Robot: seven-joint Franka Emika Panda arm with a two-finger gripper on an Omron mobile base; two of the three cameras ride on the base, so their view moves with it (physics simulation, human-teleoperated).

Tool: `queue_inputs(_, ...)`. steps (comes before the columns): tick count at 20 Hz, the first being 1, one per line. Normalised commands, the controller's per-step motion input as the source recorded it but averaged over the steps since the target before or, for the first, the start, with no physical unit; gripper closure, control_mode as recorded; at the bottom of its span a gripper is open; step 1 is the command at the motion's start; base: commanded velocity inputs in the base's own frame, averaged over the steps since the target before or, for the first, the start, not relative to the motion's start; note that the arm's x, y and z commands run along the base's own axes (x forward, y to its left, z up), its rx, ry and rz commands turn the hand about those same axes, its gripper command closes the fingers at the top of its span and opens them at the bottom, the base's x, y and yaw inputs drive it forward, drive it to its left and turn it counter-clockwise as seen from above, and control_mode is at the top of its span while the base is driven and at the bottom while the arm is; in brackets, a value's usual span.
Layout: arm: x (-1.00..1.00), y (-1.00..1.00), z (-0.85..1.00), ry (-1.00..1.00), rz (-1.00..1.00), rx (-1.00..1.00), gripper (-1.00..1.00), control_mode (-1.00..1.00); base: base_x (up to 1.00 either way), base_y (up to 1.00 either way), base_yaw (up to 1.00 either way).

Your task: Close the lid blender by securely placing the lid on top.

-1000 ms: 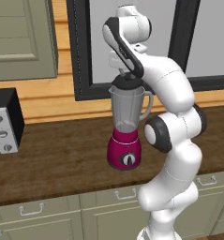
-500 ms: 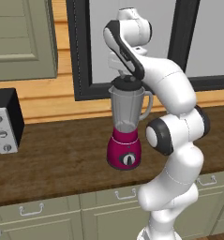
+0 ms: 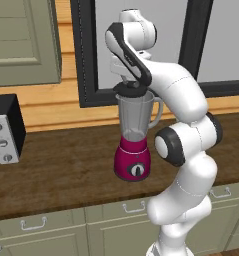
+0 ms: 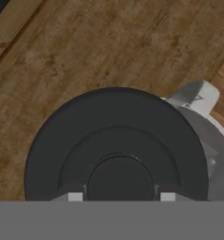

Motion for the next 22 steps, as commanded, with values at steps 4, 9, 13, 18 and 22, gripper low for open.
queue_inputs(4, 0.0, -0.12, -0.17, 0.0, 0.03, -0.08, 1.0, -1.0, 0.0, 0.0, 0.0)
queue_inputs(9, 0.0, -0.13, -0.08, 0.0, 0.05, -0.04, 1.0, -1.0, 0.0, 0.0, 0.0)
queue_inputs(13, -0.22, 0.0, 0.0, 0.0, 0.0, 0.0, 1.0, -1.0, 0.0, 0.0, 0.0)
queue_inputs(18, -0.04, 0.0, 0.0, 0.0, 0.0, 0.0, 1.0, -1.0, 0.0, 0.0, 0.0)
queue_inputs(22, -0.05, -0.11, 0.0, 0.0, 0.0, 0.0, 1.0, -1.0, 0.0, 0.0, 0.0)
